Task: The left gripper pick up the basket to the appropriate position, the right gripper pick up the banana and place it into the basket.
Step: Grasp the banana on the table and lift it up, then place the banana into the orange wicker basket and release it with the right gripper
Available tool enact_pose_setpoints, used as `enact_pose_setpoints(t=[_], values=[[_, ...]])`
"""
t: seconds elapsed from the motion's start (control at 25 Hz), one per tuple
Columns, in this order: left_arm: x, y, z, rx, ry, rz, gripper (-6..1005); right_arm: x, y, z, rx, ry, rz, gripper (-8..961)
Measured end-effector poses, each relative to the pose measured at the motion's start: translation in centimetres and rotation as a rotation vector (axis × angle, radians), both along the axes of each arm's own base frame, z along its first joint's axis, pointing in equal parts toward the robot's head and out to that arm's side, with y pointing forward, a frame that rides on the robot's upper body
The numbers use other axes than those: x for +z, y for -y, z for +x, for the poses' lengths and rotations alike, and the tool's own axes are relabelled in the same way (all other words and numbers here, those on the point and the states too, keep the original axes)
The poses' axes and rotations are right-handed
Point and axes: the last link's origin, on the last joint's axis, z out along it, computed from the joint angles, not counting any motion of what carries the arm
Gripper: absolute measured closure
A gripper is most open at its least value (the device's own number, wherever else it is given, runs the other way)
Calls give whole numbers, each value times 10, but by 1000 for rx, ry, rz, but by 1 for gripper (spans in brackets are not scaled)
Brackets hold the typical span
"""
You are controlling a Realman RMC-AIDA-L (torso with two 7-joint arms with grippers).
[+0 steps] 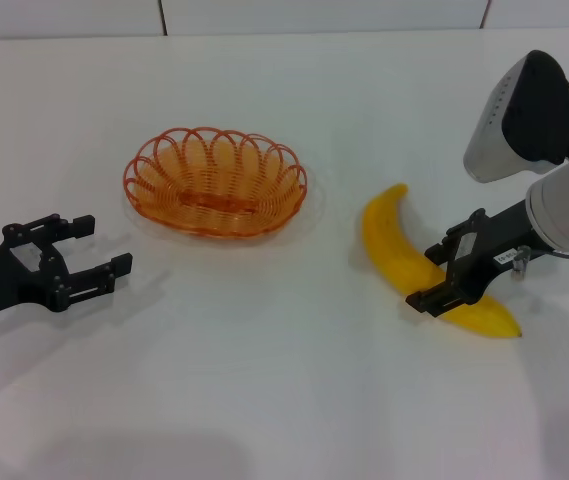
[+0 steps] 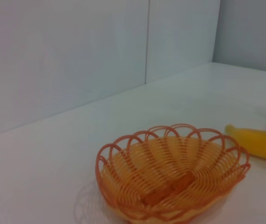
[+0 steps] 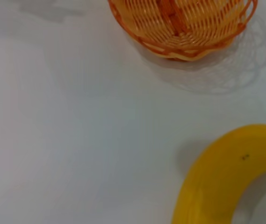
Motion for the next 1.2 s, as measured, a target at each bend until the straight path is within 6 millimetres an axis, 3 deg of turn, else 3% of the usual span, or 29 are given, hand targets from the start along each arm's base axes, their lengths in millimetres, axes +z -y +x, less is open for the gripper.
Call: enact_pose_setpoints(t=[0.04,0.28,0.6,0.76,1.2], values=[[0,0,0,0,0,0,240,0,0,0,-2,0,-3,151],[0,0,0,0,0,0,240,7,0,-8,22,-4,-6,377],[0,1,-1,0,1,-1,241,35,-3,-37,106,-30,44,449],[1,0,0,-1,1,-1,241,40,-5,-58,183,-30,71,474],[-2,-1,4,-26,0,-4,242,-10,-20,-121,398,-77,97,448]])
